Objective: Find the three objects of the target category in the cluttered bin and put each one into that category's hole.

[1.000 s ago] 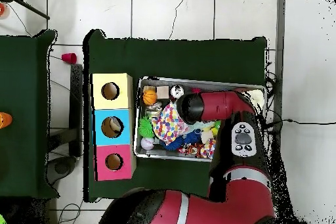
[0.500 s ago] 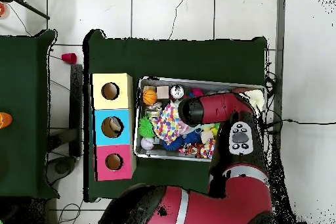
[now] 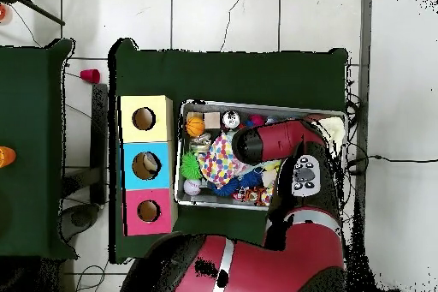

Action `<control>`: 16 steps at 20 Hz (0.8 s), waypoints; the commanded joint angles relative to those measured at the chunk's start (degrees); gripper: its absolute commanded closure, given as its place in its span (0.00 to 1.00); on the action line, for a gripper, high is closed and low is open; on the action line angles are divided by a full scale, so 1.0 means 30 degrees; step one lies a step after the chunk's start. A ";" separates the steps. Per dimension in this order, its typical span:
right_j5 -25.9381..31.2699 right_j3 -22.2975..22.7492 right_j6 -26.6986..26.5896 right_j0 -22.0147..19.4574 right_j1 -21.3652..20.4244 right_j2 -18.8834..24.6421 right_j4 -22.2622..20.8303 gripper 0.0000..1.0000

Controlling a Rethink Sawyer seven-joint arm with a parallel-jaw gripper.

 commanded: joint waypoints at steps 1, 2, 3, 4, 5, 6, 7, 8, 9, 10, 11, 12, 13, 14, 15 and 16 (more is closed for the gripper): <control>-0.2335 -0.0297 0.0212 -0.0040 0.2540 -0.0098 -0.1556 0.00; -0.2332 -0.0368 0.0270 0.0050 0.2545 -0.0213 -0.1582 0.00; -0.2413 -0.0534 0.0301 0.0094 0.2694 -0.0272 -0.1617 0.00; -0.2454 -0.0667 0.0263 0.0080 0.2843 -0.0263 -0.1573 0.00; -0.2507 -0.0764 0.0189 0.0071 0.2932 -0.0257 -0.1531 0.00; -0.2516 -0.0775 0.0100 0.0029 0.2961 -0.0175 -0.1423 0.00; -0.2423 -0.0852 0.0095 0.0066 0.3037 -0.0163 -0.1300 0.00; -0.2352 -0.0817 0.0158 0.0146 0.3011 -0.0171 -0.1156 0.00; -0.2247 -0.0830 0.0303 0.0246 0.3042 -0.0174 -0.1007 0.00; -0.2167 -0.0854 0.0471 0.0384 0.3039 -0.0217 -0.0900 0.00; -0.2105 -0.0844 0.0698 0.0530 0.3054 -0.0291 -0.0781 0.00; -0.2065 -0.0875 0.0818 0.0645 0.3057 -0.0331 -0.0689 0.00; -0.1993 -0.0976 0.0842 0.0690 0.3103 -0.0314 -0.0588 0.00; -0.2001 -0.1105 0.0831 0.0709 0.3157 -0.0286 -0.0525 0.00; -0.1997 -0.1168 0.0784 0.0738 0.3168 -0.0295 -0.0510 0.00; -0.1891 -0.1268 0.0805 0.0852 0.3146 -0.0357 -0.0477 0.00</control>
